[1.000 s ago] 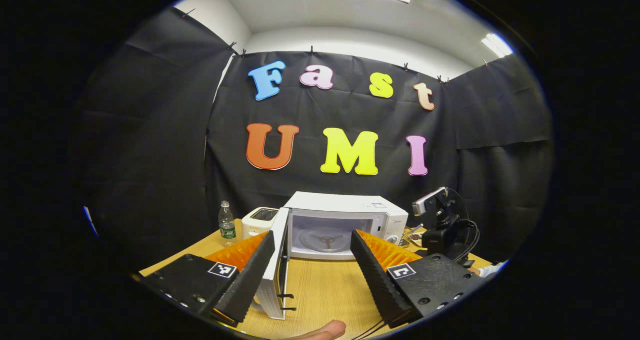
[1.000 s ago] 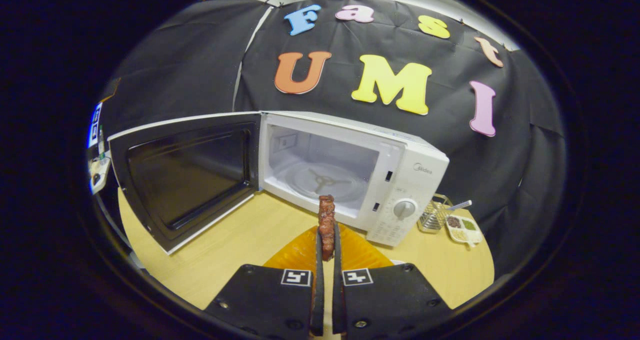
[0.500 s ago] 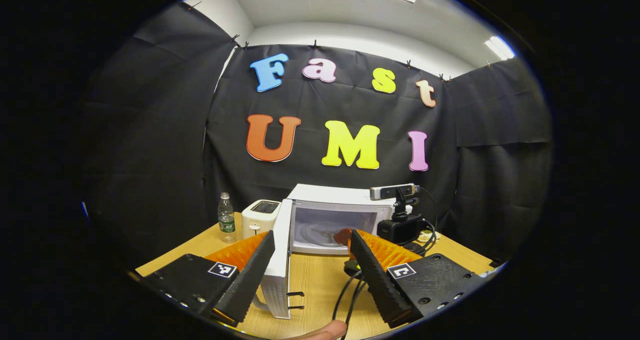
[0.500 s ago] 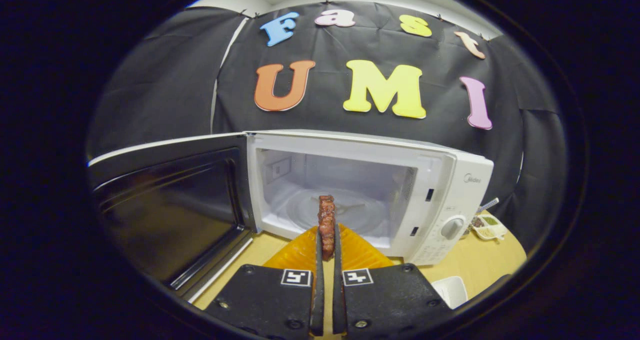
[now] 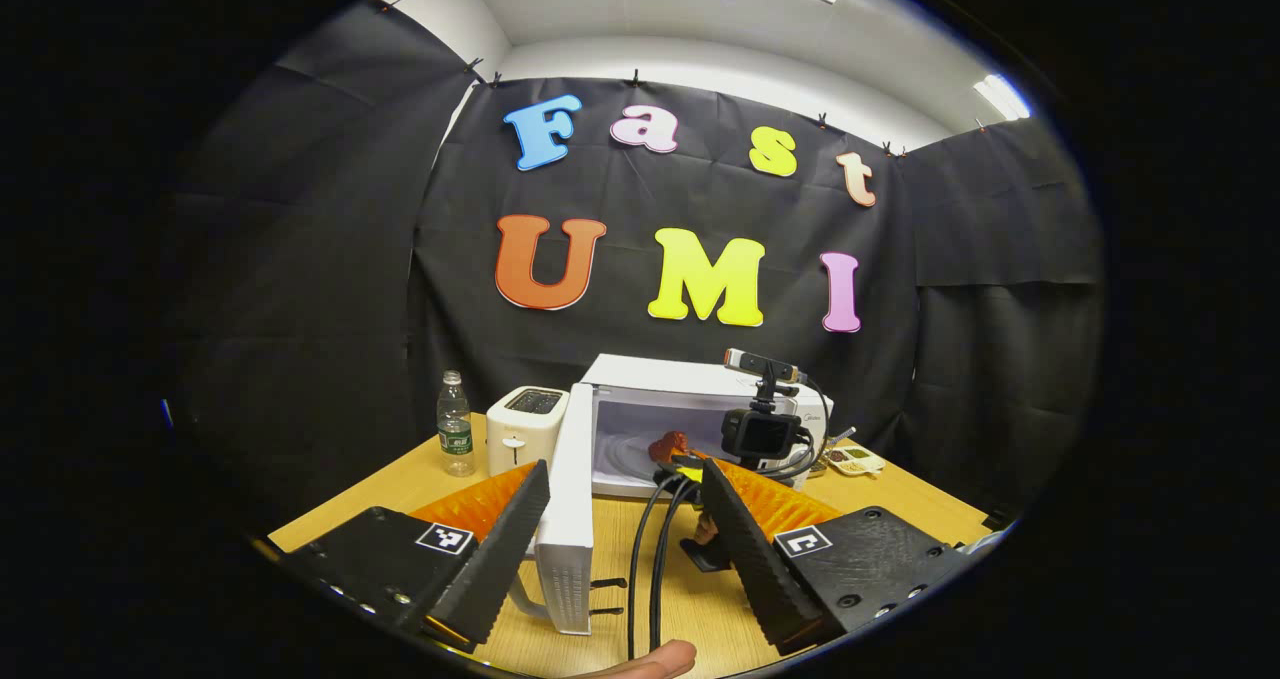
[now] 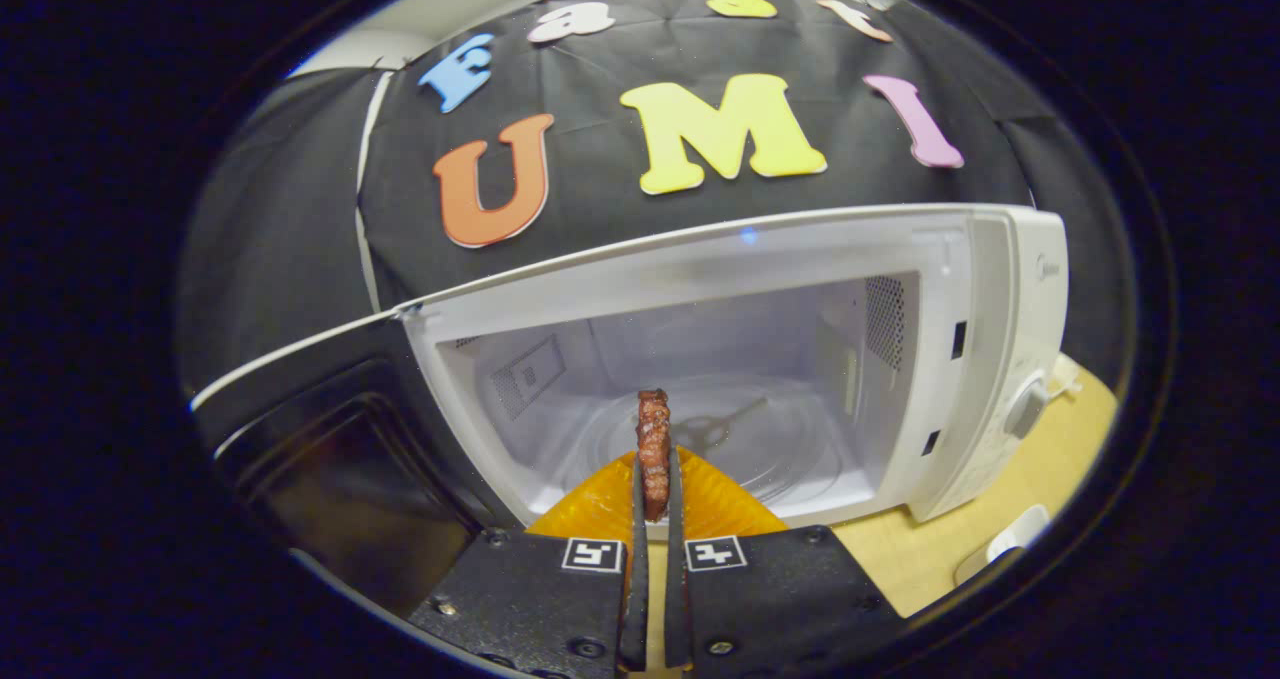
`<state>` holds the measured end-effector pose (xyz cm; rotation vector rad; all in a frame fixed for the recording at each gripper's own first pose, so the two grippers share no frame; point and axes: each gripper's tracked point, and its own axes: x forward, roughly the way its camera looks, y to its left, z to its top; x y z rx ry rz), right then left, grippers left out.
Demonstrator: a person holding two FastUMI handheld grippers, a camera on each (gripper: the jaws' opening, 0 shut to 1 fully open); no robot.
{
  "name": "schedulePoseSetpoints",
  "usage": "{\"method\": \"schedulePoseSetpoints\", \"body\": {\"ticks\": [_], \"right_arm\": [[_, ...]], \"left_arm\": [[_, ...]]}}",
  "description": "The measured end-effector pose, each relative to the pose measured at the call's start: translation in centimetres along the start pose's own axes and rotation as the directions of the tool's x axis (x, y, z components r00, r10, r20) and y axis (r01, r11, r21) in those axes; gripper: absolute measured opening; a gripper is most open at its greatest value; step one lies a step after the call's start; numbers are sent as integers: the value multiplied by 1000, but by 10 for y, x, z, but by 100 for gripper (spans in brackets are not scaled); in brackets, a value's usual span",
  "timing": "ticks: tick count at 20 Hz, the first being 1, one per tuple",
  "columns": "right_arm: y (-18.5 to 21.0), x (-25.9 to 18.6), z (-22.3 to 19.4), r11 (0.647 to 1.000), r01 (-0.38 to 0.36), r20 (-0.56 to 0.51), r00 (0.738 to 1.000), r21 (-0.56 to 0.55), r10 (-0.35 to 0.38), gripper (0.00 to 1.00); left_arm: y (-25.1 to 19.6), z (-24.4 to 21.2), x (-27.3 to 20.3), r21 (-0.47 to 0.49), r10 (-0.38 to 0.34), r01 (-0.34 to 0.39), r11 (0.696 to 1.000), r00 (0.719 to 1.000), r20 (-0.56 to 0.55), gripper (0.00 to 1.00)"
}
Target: Open the microwave oven with the left hand, put the food in, and close the microwave oven.
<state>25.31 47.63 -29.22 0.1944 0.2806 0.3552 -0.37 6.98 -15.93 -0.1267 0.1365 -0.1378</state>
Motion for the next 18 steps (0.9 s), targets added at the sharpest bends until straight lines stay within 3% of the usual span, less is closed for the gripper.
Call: {"method": "schedulePoseSetpoints", "body": {"ticks": [3, 7, 12, 13, 14, 15, 16, 18], "right_arm": [[0, 20, -5, 988, 29, -32, 999, 154, -25, 10], [-4, 38, -8, 936, 94, -26, 996, 340, -91, 11], [-16, 54, -8, 799, 125, -14, 989, 588, -144, 11], [-14, 56, -7, 786, 122, -13, 990, 606, -144, 11], [-14, 58, -7, 781, 124, -9, 989, 612, -149, 12], [-12, 59, -7, 784, 126, -6, 988, 608, -154, 2], [-12, 60, -7, 787, 126, -3, 988, 604, -155, 12], [-12, 62, -5, 795, 129, 0, 987, 593, -160, 12]], "left_arm": [[-2, -3, 3, -16, -15, 15, 1000, 1000, -17, 94], [-2, -7, 4, -25, -17, 16, 1000, 999, -33, 93], [-2, -13, 3, -20, -21, 20, 1000, 999, -48, 93], [-2, -14, 1, -13, -20, 19, 1000, 998, -52, 93], [-2, -15, 1, -6, -21, 21, 1000, 998, -53, 93], [-2, -16, 2, -4, -23, 23, 1000, 998, -53, 93], [-4, -17, 2, -7, -30, 29, 1000, 998, -57, 93], [-6, -19, 5, -16, -39, 39, 999, 998, -53, 93]]}}
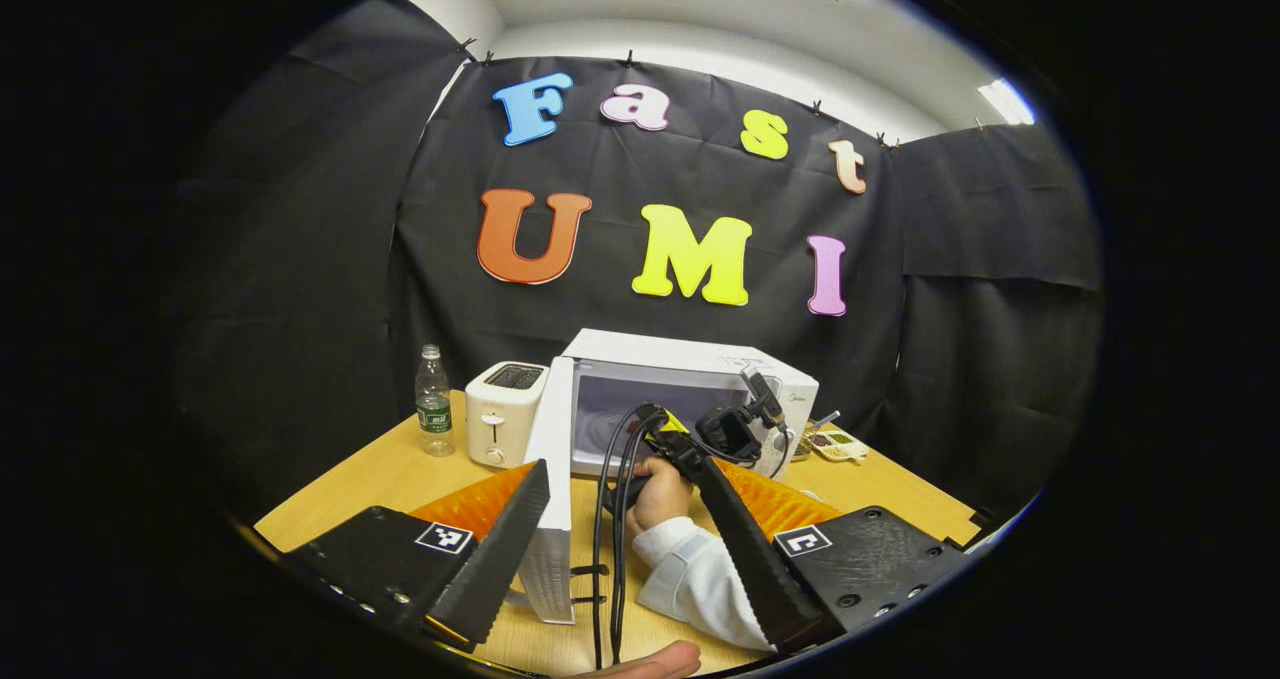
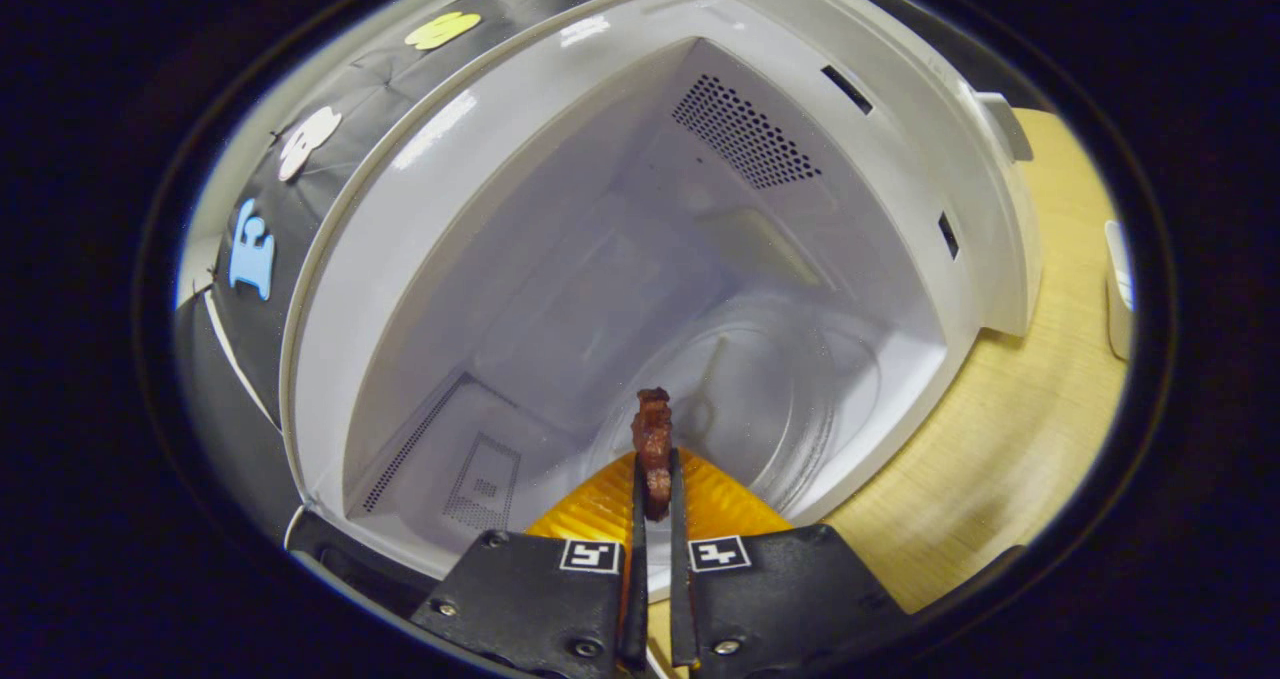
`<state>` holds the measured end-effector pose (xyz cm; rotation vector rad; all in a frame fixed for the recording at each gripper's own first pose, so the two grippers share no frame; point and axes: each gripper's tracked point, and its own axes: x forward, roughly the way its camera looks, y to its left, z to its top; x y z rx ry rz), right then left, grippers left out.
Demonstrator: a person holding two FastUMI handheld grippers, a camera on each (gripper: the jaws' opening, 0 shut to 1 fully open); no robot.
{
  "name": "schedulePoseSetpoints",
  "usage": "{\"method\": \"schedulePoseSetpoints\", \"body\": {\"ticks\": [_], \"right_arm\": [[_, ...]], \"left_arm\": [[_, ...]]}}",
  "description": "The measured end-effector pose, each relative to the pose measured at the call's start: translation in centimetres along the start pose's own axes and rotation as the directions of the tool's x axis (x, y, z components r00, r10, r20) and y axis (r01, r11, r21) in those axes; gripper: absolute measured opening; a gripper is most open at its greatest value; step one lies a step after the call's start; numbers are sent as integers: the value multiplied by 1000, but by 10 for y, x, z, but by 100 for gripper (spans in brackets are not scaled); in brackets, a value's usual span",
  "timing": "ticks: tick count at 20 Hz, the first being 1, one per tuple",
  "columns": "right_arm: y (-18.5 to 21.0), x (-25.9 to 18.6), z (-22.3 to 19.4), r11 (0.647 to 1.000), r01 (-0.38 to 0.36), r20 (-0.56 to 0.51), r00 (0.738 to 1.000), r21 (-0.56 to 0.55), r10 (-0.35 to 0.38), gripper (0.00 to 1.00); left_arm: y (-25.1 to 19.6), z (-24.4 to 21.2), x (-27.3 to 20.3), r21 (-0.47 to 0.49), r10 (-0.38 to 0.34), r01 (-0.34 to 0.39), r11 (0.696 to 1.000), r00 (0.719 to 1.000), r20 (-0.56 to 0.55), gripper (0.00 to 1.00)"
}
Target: Open the microwave oven with the left hand, put the food in, and close the microwave oven.
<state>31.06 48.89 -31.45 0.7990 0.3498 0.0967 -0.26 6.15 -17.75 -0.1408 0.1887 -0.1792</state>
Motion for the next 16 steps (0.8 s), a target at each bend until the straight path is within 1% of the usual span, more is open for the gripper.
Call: {"method": "schedulePoseSetpoints", "body": {"ticks": [1, 2, 3, 4, 6, 7, 8, 9, 11, 12, 14, 16], "right_arm": [[0, 1, -1, 1000, 6, 2, 1000, -18, -6, 2], [-3, 1, -3, 999, 25, 4, 1000, -25, -24, 13], [-6, 1, -2, 999, 33, 9, 999, -15, -33, 16], [-9, 6, -5, 999, 47, 1, 999, -22, -47, 39], [-5, -3, 1, 998, 39, 15, 999, -57, -38, 86], [-10, -4, 3, 995, 62, 22, 998, -78, -60, 81], [-11, -6, 5, 994, 65, 22, 998, -85, -63, 100], [-10, -7, 5, 993, 65, 19, 998, -99, -64, 88], [-20, -11, 13, 973, 120, 42, 993, -196, -114, 87], [-19, -11, 17, 963, 120, 58, 992, -241, -109, 100], [-12, -17, 18, 947, 103, 62, 994, -304, -88, 100], [-11, -25, 20, 942, 81, 53, 996, -324, -68, 100]], "left_arm": [[0, 0, -1, -2, -1, 1, 1000, 1000, -1, 93], [0, 0, 0, -5, -1, 1, 1000, 1000, 1, 94], [-1, 0, 1, -9, -3, 3, 1000, 1000, 2, 94], [-1, 0, -1, -13, -7, 7, 1000, 1000, 0, 94], [0, 0, -2, -16, -9, 9, 1000, 1000, 3, 94], [-1, 0, -2, -16, -10, 10, 1000, 1000, 6, 94], [1, 0, -3, -16, -8, 9, 1000, 1000, 7, 94], [1, 0, -3, -17, -5, 5, 1000, 1000, 9, 94], [4, 0, -4, -21, 5, -5, 1000, 1000, 9, 94], [4, 0, -5, -18, 10, -9, 1000, 1000, 9, 94], [7, -1, -7, -6, 23, -23, 1000, 1000, 9, 94], [13, -2, -11, 11, 44, -44, 999, 999, 6, 94]]}}
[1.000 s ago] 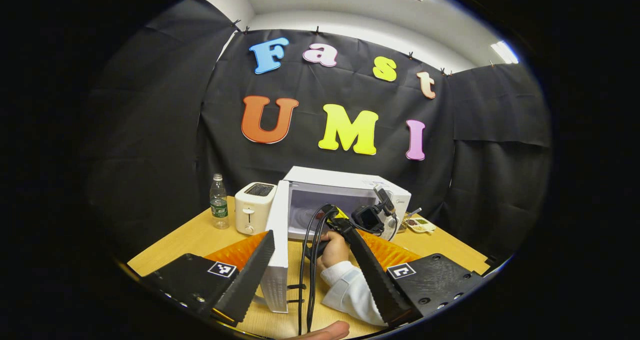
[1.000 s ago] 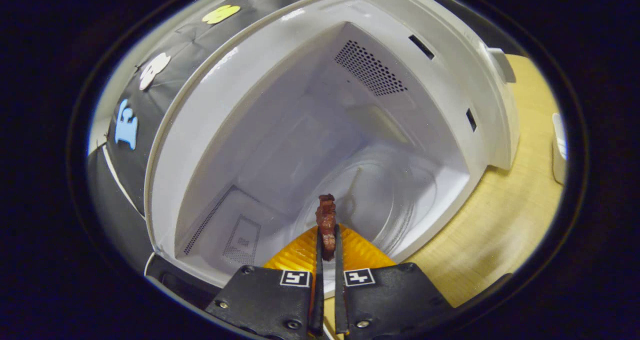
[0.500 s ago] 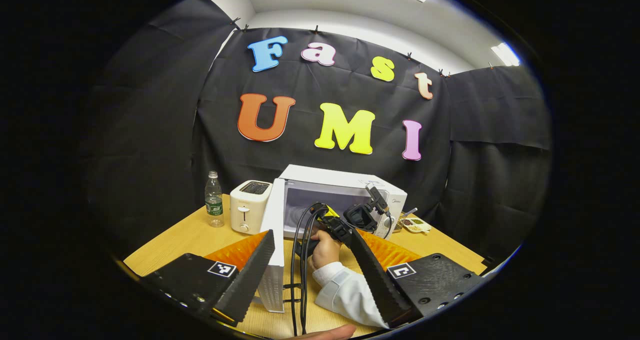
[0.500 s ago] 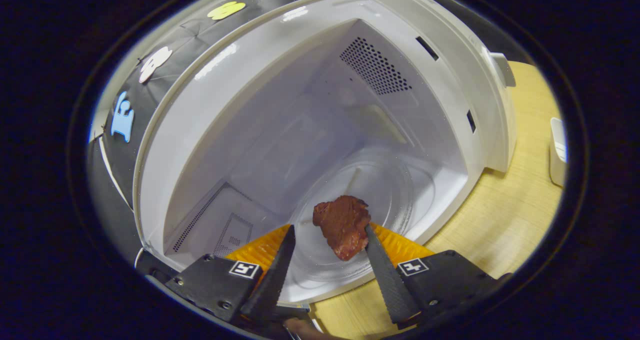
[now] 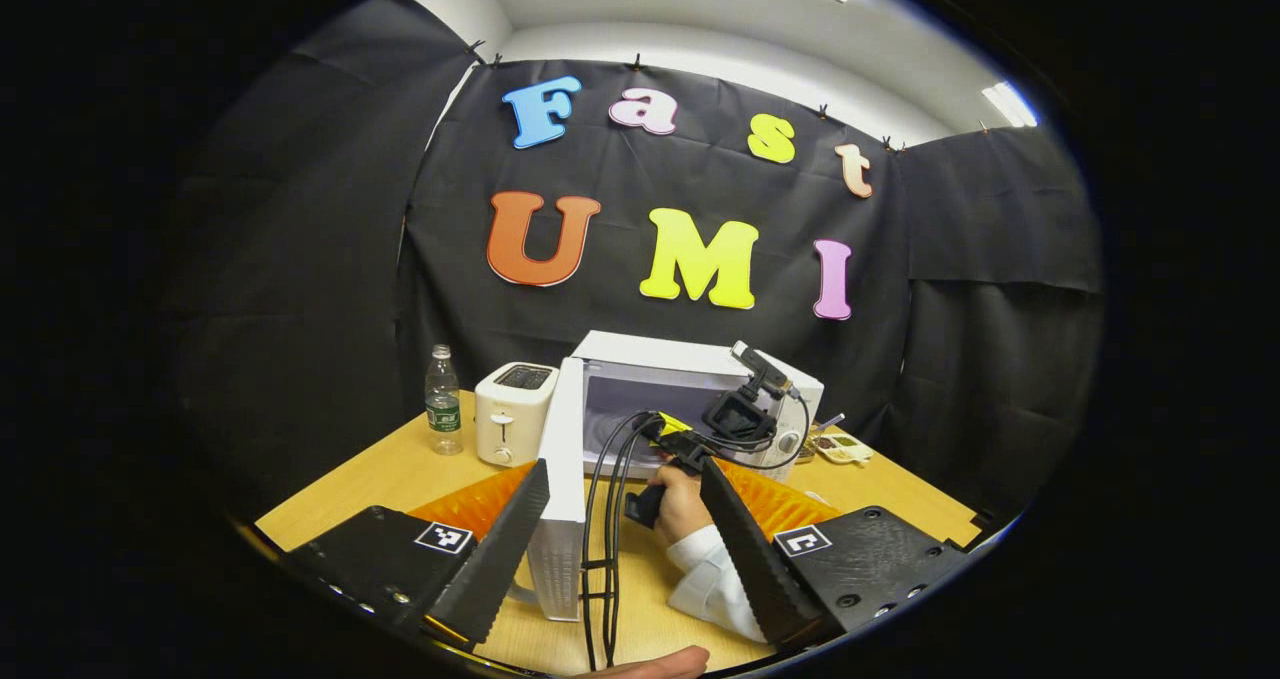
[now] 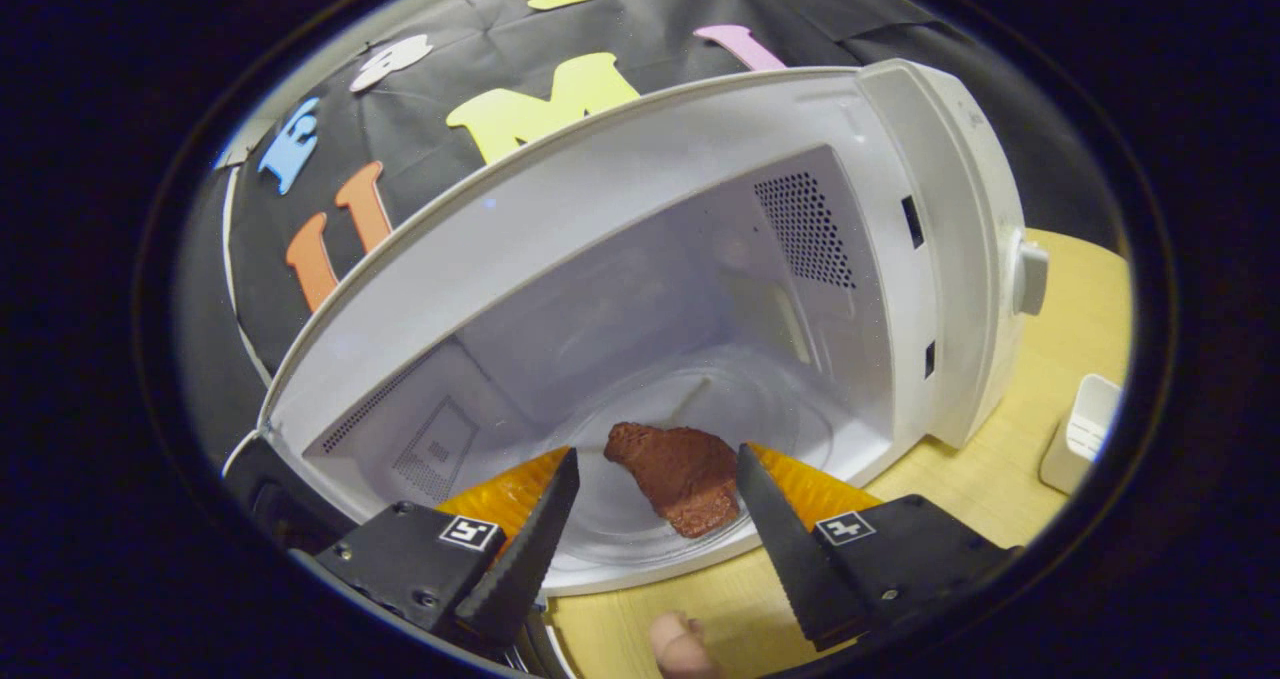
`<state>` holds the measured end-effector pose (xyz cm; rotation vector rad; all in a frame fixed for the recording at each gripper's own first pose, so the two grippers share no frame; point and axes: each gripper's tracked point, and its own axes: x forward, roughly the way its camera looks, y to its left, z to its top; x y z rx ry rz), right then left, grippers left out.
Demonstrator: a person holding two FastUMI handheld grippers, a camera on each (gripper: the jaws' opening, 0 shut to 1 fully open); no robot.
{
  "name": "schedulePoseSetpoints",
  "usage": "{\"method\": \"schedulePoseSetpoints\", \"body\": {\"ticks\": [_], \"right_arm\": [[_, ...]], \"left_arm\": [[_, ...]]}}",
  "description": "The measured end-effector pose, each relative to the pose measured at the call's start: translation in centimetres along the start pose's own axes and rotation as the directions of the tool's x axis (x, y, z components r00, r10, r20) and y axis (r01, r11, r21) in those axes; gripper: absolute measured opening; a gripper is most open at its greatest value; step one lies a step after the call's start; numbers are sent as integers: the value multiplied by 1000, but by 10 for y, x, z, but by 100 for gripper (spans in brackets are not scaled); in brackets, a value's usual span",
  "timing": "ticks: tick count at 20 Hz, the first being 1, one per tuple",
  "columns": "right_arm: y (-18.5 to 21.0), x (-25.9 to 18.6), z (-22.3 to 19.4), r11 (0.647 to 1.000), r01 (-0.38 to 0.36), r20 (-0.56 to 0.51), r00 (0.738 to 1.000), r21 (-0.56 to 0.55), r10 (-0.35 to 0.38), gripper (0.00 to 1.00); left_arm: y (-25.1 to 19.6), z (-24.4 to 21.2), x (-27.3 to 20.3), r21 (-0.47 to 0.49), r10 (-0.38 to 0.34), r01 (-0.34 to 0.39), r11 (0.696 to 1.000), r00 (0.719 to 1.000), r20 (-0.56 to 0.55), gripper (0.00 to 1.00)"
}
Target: Open the microwave oven with the left hand, put the food in, and close the microwave oven.
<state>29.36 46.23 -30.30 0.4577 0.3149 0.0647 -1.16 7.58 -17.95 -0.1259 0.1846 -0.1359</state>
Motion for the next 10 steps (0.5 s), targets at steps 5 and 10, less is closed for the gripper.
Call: {"method": "schedulePoseSetpoints", "body": {"ticks": [5, 10], "right_arm": [[-5, -34, 10, 995, -73, -11, 997, -66, 72, 100], [-24, -85, 48, 977, -125, 45, 990, -175, 134, 100]], "left_arm": [[16, 5, -16, 6, 38, -38, 999, 999, 12, 94], [47, 13, -35, 34, 104, -106, 994, 993, 52, 93]]}}
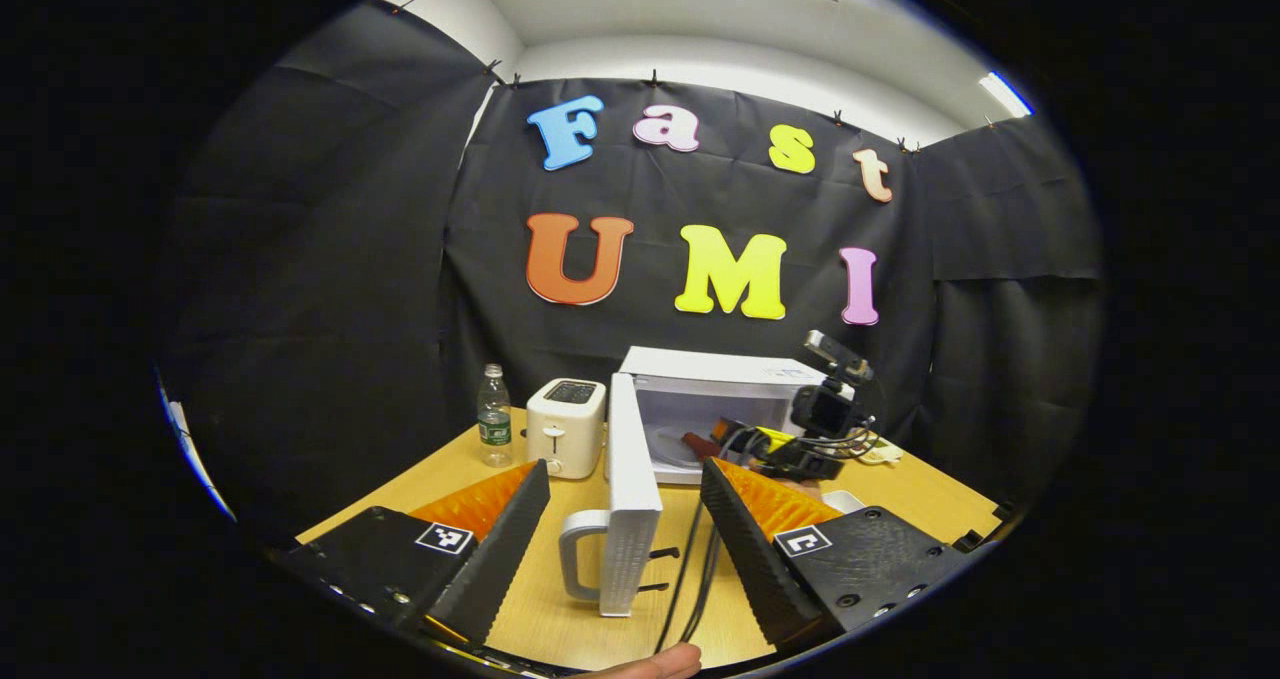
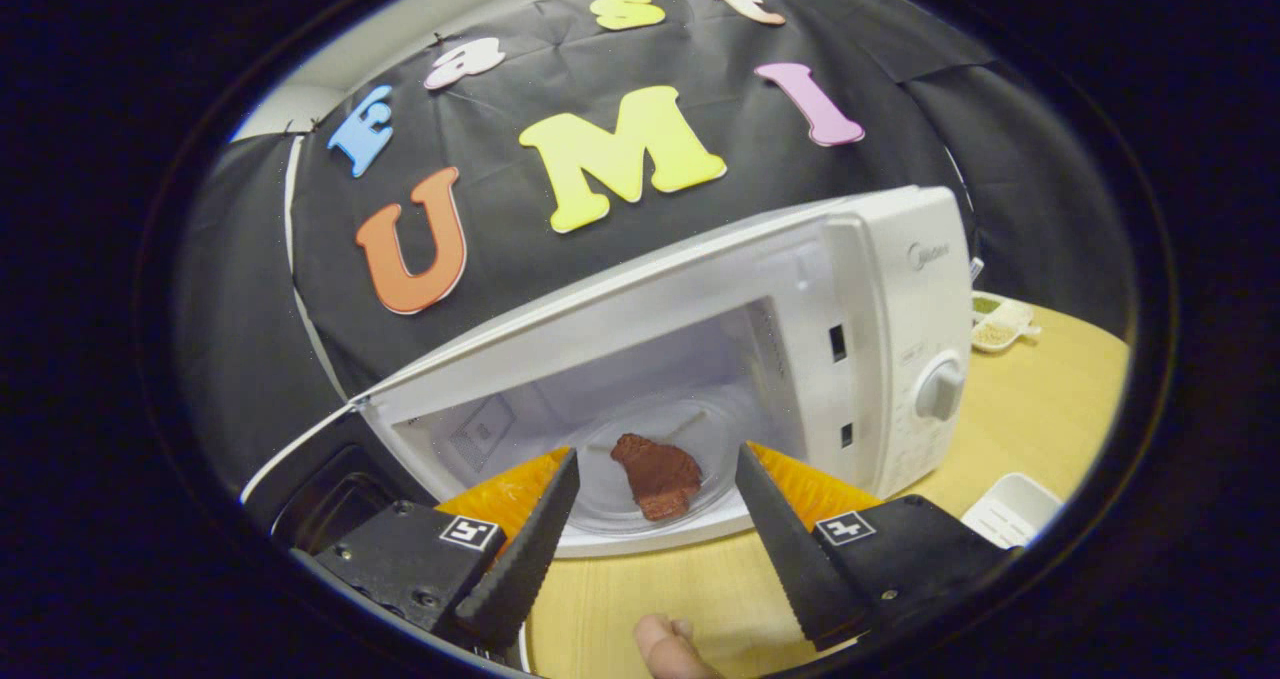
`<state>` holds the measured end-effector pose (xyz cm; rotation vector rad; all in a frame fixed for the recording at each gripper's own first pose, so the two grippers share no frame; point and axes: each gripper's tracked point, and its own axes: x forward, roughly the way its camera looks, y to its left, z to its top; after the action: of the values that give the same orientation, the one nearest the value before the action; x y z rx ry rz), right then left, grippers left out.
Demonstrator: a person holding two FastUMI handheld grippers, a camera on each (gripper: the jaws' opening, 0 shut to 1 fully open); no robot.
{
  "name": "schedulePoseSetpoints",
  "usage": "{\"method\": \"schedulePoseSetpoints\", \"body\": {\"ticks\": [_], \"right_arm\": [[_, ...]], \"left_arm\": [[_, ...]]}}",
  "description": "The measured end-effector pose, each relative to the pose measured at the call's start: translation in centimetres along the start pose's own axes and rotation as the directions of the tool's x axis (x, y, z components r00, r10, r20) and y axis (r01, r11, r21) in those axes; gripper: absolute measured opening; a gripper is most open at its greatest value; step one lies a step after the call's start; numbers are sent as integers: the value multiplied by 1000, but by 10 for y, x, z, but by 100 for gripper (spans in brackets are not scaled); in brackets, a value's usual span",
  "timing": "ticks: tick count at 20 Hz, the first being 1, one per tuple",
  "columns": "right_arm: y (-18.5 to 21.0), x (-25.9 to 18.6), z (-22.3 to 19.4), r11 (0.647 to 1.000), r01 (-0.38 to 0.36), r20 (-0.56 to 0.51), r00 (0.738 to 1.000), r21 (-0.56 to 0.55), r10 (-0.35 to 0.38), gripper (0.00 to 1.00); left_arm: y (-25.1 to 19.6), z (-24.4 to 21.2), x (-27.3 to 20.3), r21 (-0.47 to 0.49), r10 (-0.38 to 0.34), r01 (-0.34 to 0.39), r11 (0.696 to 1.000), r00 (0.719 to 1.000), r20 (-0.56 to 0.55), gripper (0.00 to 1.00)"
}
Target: Open the microwave oven with the left hand, put the food in, and close the microwave oven.
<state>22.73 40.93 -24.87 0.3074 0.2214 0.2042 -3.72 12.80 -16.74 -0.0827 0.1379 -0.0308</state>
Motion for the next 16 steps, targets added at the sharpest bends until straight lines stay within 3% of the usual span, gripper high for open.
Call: {"method": "schedulePoseSetpoints", "body": {"ticks": [7, 8, 9, 10, 11, 12, 13, 14, 16], "right_arm": [[-30, -112, 66, 991, -105, 78, 991, -85, 111, 100], [-39, -130, 78, 989, -103, 98, 989, -107, 113, 99], [-47, -147, 91, 986, -98, 128, 985, -133, 115, 99], [-56, -164, 103, 983, -85, 154, 982, -165, 111, 99], [-63, -178, 115, 978, -69, 184, 977, -196, 106, 99], [-69, -194, 127, 973, -52, 210, 973, -223, 100, 99], [-76, -207, 139, 970, -34, 242, 966, -243, 94, 99], [-80, -220, 151, 965, -22, 268, 959, -261, 95, 99], [-90, -241, 163, 958, -4, 286, 954, -287, 90, 99]], "left_arm": [[47, -9, -6, 18, 110, -110, 994, 994, 12, 93], [56, -12, -4, 10, 130, -130, 991, 991, 12, 81], [60, -17, -2, 7, 138, -138, 990, 990, 7, 93], [67, -21, 2, 1, 151, -151, 988, 988, 5, 81], [73, -25, 6, -7, 156, -156, 988, 988, 0, 93], [77, -31, 13, -11, 145, -145, 989, 989, -12, 93], [81, -35, 19, -16, 141, -141, 990, 990, -20, 87], [85, -39, 26, -17, 131, -131, 991, 991, -28, 71], [88, -46, 40, -8, 101, -102, 995, 994, -36, 49]]}}
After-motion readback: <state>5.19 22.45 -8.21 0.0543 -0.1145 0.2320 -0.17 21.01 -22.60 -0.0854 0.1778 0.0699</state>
